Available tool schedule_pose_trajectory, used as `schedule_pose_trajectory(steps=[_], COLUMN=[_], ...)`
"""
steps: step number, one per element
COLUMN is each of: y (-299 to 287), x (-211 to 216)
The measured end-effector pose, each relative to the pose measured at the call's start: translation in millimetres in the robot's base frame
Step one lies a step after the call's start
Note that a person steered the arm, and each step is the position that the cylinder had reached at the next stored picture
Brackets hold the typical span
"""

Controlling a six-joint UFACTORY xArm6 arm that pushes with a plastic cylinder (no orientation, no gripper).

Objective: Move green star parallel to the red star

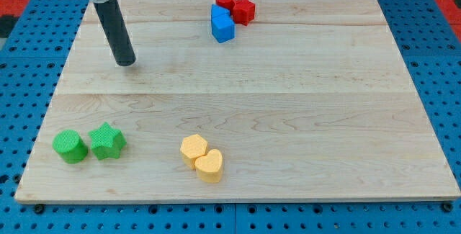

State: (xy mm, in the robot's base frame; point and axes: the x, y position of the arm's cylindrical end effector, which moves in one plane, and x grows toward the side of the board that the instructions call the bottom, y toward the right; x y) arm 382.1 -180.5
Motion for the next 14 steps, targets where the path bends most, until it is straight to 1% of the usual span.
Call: schedule_pose_trajectory(steps=[1,3,4,5,6,7,8,9,10,12,13,14], y=[-40.3,-97.0,-106.1,-104.7,-8.7,62.8,54.0,36.1,44.6,75.1,44.2,116.0], x=[19.3,110.6,174.0,190.7,170.6,151.9,95.8,97.7,54.2,10.2,3.7,-2.0])
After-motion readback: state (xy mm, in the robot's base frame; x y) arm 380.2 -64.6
